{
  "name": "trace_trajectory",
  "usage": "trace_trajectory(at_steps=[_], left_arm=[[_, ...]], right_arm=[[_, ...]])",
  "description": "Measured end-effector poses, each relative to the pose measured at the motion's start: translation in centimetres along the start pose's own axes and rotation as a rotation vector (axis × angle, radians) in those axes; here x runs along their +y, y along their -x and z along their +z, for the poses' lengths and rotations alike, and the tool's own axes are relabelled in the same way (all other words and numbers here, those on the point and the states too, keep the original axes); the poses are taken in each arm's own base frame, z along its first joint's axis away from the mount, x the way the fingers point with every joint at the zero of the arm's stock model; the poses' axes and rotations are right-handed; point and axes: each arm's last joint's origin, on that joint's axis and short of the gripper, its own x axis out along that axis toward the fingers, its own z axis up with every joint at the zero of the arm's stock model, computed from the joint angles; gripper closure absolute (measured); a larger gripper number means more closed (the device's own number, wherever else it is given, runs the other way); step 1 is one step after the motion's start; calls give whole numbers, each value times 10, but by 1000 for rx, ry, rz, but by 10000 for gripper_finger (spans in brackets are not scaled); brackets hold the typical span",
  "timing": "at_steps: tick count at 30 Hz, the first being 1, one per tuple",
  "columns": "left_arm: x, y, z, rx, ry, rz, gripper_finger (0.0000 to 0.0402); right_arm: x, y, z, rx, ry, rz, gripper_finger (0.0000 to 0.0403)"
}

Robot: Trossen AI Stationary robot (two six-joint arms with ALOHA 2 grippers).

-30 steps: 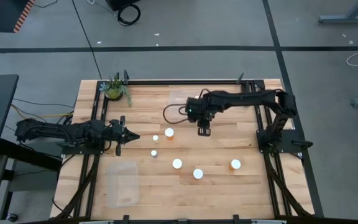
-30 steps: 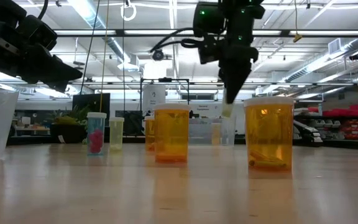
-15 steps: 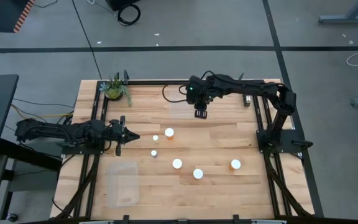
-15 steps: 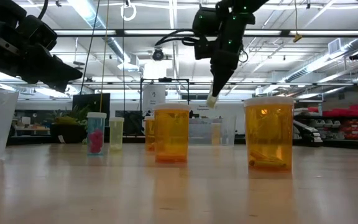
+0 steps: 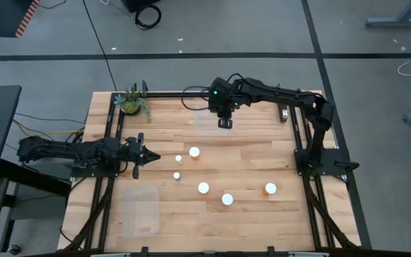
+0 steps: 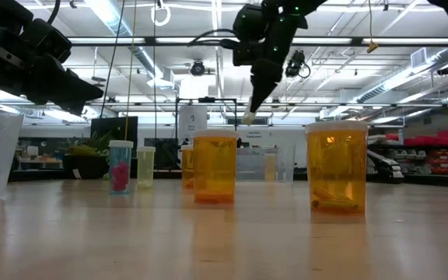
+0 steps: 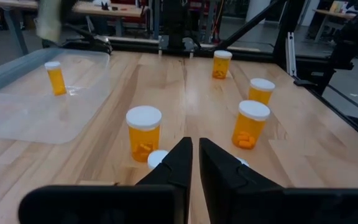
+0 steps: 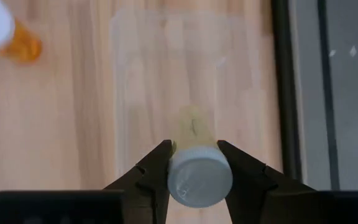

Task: Pick and place medicine bottles into bin by pill shape (circle, oval)
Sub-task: Put the yellow tablet bottle into the top transparent bin

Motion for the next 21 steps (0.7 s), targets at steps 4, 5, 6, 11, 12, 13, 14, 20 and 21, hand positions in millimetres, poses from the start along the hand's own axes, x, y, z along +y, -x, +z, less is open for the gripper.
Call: trace_trajectory(at_steps=[4, 5, 6, 11, 12, 13, 14, 20, 21], left_arm=[[0, 0, -1, 7, 0, 2, 368], [0, -1, -1, 9, -1, 2, 369], [0, -1, -1, 12, -1, 2, 371], [0, -1, -1, 14, -1, 2, 373], [0, -1, -1, 14, -1, 3, 372], [0, -1, -1, 14, -1, 3, 371], [0, -1, -1, 15, -1, 2, 369], [0, -1, -1, 15, -1, 3, 368], [0, -1, -1, 15, -1, 3, 369]], right_arm=[[-11, 1, 10, -17, -7, -14, 274], [-14, 0, 12, -22, -7, -18, 274], [-16, -2, 15, -22, -5, -20, 274], [-25, -21, 27, -14, 22, -6, 274], [-26, -25, 29, -6, 26, 4, 274], [-27, -30, 31, 3, 30, 10, 274], [-28, -34, 31, 14, 31, 16, 274], [-29, -60, 33, 60, 56, 42, 274], [-30, -65, 32, 63, 56, 54, 274]])
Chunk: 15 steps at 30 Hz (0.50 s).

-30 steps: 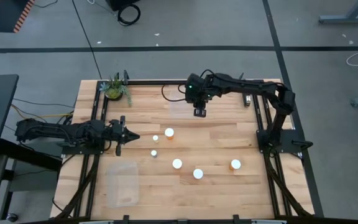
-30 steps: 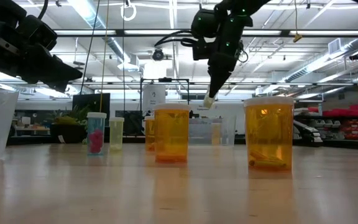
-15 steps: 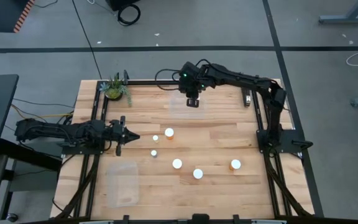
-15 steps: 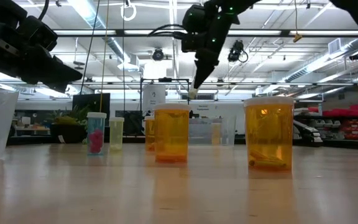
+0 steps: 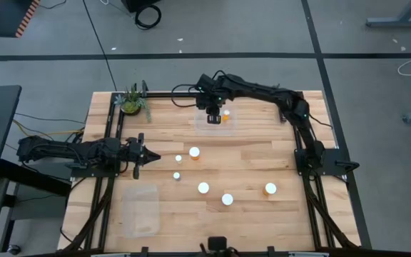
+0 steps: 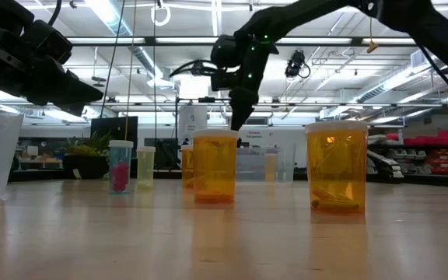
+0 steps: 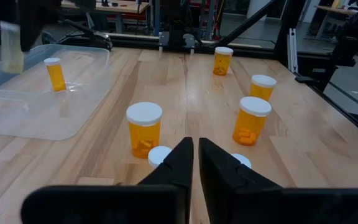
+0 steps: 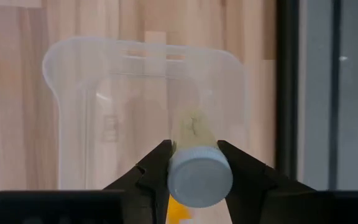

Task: Pick and place medicine bottles into bin by pill shape (circle, oval)
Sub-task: Put the yellow tablet bottle into the top transparent bin

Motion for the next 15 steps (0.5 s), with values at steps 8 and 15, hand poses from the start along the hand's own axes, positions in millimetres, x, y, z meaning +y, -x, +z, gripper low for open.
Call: trace_trajectory(at_steps=[8, 15], left_arm=[[0, 0, 0, 0, 0, 0, 374], [0, 0, 0, 0, 0, 0, 366]], right_arm=[[-5, -36, -3, 3, -19, 95, 274], [-5, -57, -6, 35, -35, 136, 274]])
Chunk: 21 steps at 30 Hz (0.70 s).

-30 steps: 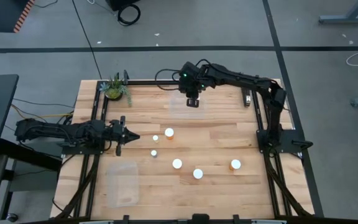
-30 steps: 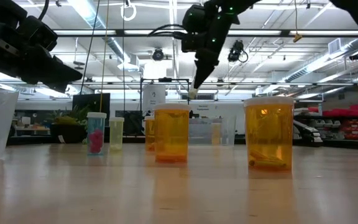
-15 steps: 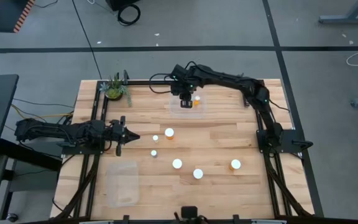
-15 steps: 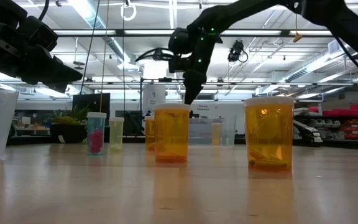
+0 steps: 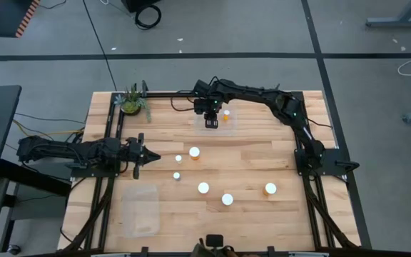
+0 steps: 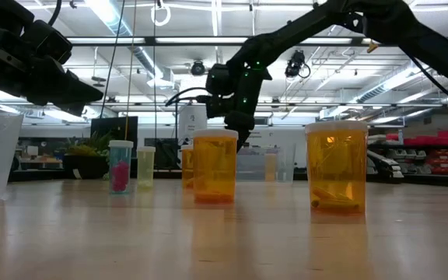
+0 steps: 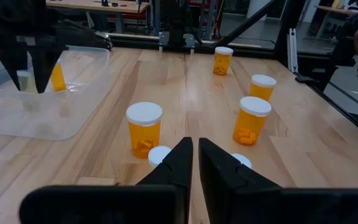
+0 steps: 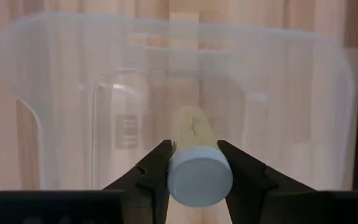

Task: Pick and place medicine bottles into bin by pill shape (circle, oval)
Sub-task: Put the yellow tablet bottle into the top transparent bin

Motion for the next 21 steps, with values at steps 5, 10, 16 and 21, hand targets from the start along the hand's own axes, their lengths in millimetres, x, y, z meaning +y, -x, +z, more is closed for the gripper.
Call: trace_trajectory(at_steps=[5, 10, 16, 21], left_arm=[[0, 0, 0, 0, 0, 0, 372], [0, 0, 0, 0, 0, 0, 376], [0, 0, 0, 0, 0, 0, 368], [0, 0, 0, 0, 0, 0, 366]], right_arm=[[-2, 0, 0, -11, -6, -7, 274], [-7, 3, -2, -17, -32, -7, 274], [-17, 4, -7, -20, -67, -2, 274], [-23, 5, -11, -35, -93, 31, 274]])
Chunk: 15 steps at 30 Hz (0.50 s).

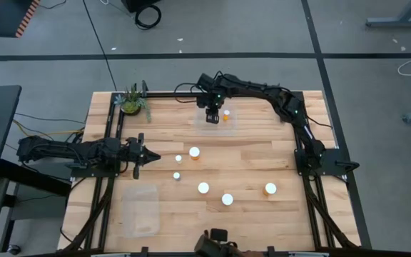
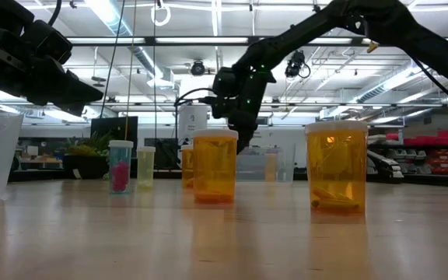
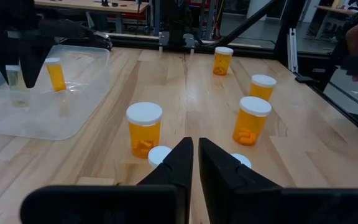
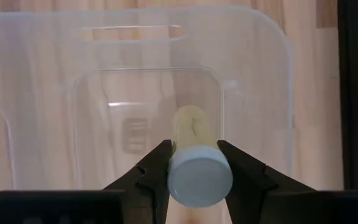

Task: Pick and place medicine bottles into bin by pill shape (circle, oval)
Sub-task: Put the yellow tablet bottle into the top transparent bin

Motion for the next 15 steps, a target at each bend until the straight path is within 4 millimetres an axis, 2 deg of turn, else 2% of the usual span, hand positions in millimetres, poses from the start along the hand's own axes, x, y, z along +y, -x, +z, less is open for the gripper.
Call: trace_trajectory(at_steps=[15], left_arm=[[0, 0, 0, 0, 0, 0, 371]], right_arm=[[-2, 1, -10, 79, -33, 30, 274]])
